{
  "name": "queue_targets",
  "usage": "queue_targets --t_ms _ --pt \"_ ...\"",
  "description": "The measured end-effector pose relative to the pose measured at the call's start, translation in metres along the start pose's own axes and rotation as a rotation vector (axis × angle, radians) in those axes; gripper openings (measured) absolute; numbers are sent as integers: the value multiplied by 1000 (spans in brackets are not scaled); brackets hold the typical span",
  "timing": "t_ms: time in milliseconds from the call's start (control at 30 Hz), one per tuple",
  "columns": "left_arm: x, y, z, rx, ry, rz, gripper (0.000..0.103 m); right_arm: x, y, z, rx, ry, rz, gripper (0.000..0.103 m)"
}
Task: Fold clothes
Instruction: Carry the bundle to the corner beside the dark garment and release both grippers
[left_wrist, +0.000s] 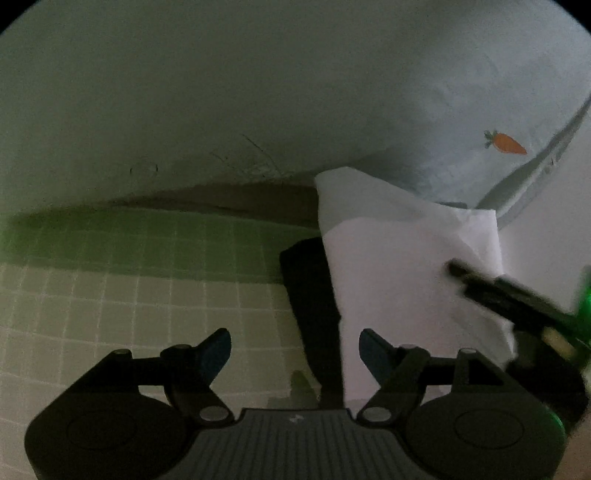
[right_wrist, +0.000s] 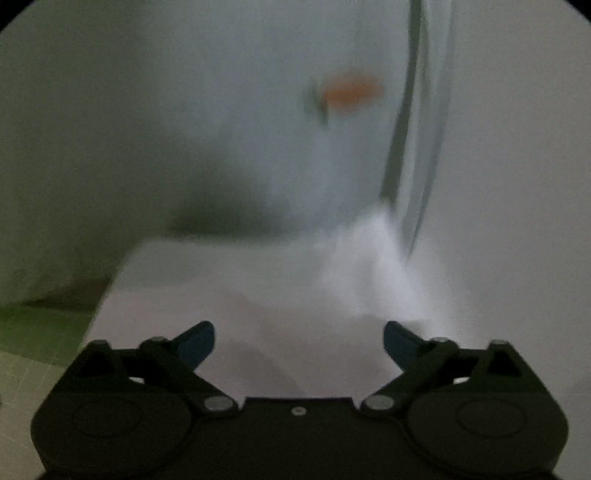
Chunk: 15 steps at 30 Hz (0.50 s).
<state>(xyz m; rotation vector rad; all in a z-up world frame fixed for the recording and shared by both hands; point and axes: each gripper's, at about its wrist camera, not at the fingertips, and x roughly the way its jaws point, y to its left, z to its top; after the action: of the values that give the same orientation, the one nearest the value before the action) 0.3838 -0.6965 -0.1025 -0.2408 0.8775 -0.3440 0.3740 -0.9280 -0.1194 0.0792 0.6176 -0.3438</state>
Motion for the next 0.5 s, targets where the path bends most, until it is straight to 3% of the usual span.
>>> queue_targets --t_ms 67,167,333,400,500 --pt "6 -9 6 34 -4 5 78 17 -1 -8 47 28 -3 103" --pt "-10 -18 5 77 -24 -2 78 1 10 -8 17 10 -53 102" --pt "-62 -28 -13 134 -110 -39 84 -65 21 -19 105 -61 -60 103" --pt "-90 -30 -25 174 -152 -46 100 -89 29 -24 138 -95 -71 103" --pt "-125 -44 -40 250 -218 -57 103 -140 43 -38 184 -151 -105 103"
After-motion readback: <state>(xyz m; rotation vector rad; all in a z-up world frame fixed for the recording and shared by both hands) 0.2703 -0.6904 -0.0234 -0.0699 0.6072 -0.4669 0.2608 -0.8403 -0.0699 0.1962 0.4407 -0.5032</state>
